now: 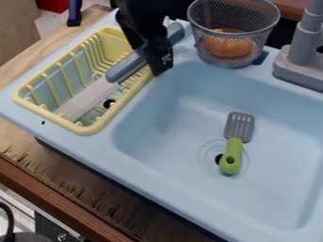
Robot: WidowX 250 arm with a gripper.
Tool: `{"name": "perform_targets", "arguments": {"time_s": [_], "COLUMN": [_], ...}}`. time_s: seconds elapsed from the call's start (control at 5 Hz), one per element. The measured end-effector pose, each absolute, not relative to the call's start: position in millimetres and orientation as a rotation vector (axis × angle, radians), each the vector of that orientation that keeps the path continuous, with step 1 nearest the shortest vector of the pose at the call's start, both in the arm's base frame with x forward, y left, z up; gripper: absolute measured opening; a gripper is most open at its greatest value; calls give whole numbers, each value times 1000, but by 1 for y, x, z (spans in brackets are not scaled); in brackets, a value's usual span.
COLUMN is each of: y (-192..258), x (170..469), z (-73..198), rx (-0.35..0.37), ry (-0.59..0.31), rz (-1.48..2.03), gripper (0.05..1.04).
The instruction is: Move blue object to lower part of the sink
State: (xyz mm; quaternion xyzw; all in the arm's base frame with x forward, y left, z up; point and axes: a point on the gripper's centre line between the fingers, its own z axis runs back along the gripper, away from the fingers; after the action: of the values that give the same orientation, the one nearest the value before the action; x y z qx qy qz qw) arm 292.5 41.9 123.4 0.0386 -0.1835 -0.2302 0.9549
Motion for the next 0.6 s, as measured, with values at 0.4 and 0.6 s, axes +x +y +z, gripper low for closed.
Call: {"name": "perform_targets", "arguments": {"time_s": [0.4, 0.6], "y": [49, 46], "x": [309, 311], "z": [118, 118], "rx": [68, 83], "ry": [-348, -350], "rz": [-420, -407], "gripper": [958, 703]}}
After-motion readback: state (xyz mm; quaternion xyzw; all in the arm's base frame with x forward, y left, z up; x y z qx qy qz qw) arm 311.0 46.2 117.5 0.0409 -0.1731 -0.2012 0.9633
